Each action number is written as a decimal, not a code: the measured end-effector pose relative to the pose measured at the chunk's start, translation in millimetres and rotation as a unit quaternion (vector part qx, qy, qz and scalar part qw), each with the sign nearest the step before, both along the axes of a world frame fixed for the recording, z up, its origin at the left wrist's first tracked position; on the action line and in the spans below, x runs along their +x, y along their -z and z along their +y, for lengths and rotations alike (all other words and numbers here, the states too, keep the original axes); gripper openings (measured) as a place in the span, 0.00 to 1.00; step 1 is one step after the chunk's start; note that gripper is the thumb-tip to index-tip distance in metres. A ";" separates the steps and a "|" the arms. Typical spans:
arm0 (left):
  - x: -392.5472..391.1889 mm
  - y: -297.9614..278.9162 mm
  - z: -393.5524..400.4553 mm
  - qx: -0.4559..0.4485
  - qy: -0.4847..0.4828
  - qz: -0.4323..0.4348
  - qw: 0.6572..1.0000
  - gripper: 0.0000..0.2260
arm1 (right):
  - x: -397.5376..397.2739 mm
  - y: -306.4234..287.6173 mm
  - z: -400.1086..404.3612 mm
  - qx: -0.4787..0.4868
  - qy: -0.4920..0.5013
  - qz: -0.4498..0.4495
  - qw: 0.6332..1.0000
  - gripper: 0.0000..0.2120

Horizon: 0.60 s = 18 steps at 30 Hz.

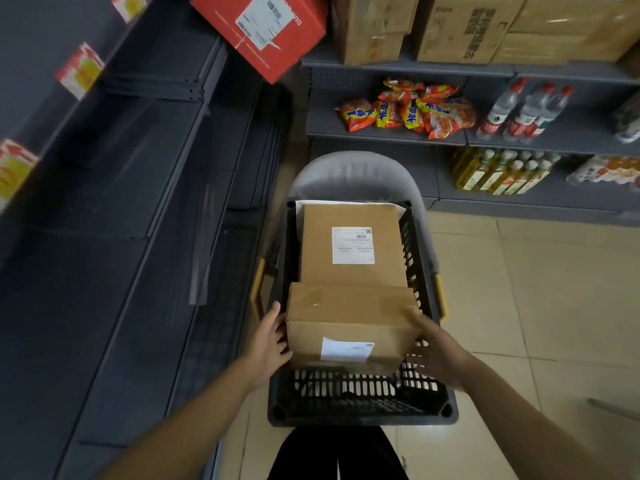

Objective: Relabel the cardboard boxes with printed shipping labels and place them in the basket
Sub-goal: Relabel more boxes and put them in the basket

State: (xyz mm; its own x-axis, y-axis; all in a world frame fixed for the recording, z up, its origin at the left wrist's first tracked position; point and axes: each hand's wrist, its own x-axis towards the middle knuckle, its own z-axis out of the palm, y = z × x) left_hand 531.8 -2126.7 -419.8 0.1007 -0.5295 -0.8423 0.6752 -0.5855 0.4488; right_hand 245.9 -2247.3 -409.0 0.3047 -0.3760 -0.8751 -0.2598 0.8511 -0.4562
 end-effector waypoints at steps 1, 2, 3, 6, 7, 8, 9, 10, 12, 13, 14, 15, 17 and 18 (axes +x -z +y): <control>0.0 3.1 -2.0 0.009 0.020 -0.003 1.000 0.30 | 0.6 4.7 -2.1 -0.015 0.042 -0.003 0.999 0.25; -1.4 6.7 -4.2 0.016 0.047 -0.015 0.999 0.33 | 1.1 8.8 -3.5 -0.029 0.073 0.000 0.997 0.24; -4.1 9.6 -5.9 0.022 0.073 -0.026 0.997 0.34 | 1.2 12.3 -4.6 -0.035 0.090 0.008 0.995 0.24; -15.1 18.5 -11.0 0.029 0.115 -0.066 0.991 0.31 | 2.4 20.2 -6.8 -0.027 0.080 0.012 0.996 0.23; -17.5 21.6 -12.7 0.028 0.121 -0.081 0.989 0.30 | 3.4 23.8 -8.2 -0.027 0.071 0.011 0.997 0.23; -18.7 25.9 -14.8 0.025 0.129 -0.094 0.987 0.29 | 4.8 27.2 -9.4 -0.029 0.066 0.012 0.997 0.23; -19.6 29.6 -17.5 0.022 0.137 -0.103 0.985 0.29 | 6.2 30.3 -10.7 -0.030 0.064 0.014 0.997 0.23; -20.7 33.9 -20.8 0.020 0.146 -0.106 0.983 0.28 | 6.7 33.5 -12.1 -0.032 0.067 0.022 0.997 0.22; -21.9 45.1 -24.9 0.021 0.166 -0.094 0.981 0.27 | 5.5 41.9 -14.0 -0.041 0.074 0.039 0.996 0.20; -23.2 50.1 -26.7 0.023 0.177 -0.092 0.980 0.26 | 4.7 47.1 -14.2 -0.046 0.073 0.047 0.995 0.18; -24.2 55.7 -27.2 0.026 0.184 -0.096 0.978 0.25 | 4.5 52.5 -13.8 -0.051 0.067 0.061 0.995 0.19; -24.5 60.8 -27.8 0.029 0.183 -0.098 0.978 0.23 | 4.6 58.4 -13.4 -0.054 0.059 0.080 0.994 0.21; -21.4 70.9 -29.6 0.037 0.162 -0.094 0.982 0.17 | 6.8 68.5 -13.3 -0.046 0.048 0.113 0.991 0.24; -19.6 75.8 -30.3 0.038 0.153 -0.090 0.983 0.14 | 8.9 71.8 -13.0 -0.038 0.042 0.120 0.991 0.25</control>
